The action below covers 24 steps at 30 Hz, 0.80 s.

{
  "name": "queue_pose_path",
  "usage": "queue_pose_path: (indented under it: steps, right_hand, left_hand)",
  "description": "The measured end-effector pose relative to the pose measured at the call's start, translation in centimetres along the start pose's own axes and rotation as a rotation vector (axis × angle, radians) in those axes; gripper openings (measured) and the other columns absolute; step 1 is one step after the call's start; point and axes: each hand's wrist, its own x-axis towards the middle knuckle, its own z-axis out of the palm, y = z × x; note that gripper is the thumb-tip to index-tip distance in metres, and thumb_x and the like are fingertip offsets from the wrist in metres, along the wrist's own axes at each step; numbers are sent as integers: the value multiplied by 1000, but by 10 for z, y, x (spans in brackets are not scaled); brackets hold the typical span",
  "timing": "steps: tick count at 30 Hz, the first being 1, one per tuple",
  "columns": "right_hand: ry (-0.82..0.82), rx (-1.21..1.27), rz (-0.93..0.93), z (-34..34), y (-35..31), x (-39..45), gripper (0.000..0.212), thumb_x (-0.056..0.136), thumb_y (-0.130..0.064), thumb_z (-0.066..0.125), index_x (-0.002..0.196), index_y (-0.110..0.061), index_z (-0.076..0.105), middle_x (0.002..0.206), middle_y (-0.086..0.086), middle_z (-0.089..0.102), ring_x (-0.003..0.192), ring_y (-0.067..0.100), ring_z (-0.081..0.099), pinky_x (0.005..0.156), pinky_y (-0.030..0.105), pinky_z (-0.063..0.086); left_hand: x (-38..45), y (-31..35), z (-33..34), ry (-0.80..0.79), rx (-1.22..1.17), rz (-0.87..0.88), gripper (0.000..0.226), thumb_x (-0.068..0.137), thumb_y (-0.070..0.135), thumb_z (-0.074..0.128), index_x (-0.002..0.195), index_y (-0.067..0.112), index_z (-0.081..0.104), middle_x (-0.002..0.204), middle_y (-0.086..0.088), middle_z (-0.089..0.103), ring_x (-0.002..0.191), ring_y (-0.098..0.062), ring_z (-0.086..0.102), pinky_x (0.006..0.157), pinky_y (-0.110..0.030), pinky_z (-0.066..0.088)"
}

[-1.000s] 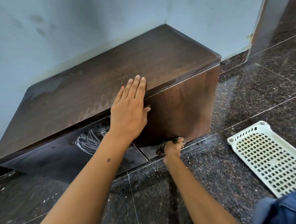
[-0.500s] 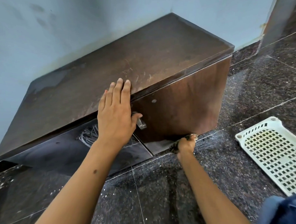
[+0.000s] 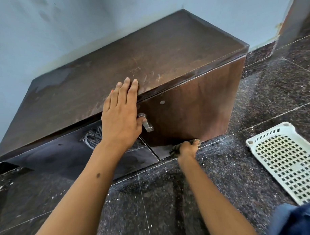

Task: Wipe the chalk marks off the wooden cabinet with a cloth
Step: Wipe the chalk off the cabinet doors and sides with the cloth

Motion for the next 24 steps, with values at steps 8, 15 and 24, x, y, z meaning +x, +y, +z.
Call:
queue_pose_path:
  steps: [8,15,24]
  right_hand:
    - [-132,-26,89,-5,14,-19,42,95,4,33,133,-13,41,119,15,57,88,26,58,77,36,52]
    - [-275,0,226,14,32,-18,30,96,-13,32,120,-5,48,114,19,57,113,33,56,94,50,49]
    - [-36,68,54,-18,-8,-1,36,93,3,29,119,-8,51,111,16,60,90,28,58,88,43,52]
  left_hand:
    - [0,1,-1,4,8,-2,90,79,28,72,149,12,18,155,-8,20,143,-27,17,116,-37,12]
    - [-1,0,-1,6,-7,-1,89,80,31,71,149,14,17,155,-6,20,144,-25,16,116,-36,11]
    - [0,1,0,5,-6,-8,90,80,30,70,149,15,16,156,-6,18,144,-24,15,116,-35,10]
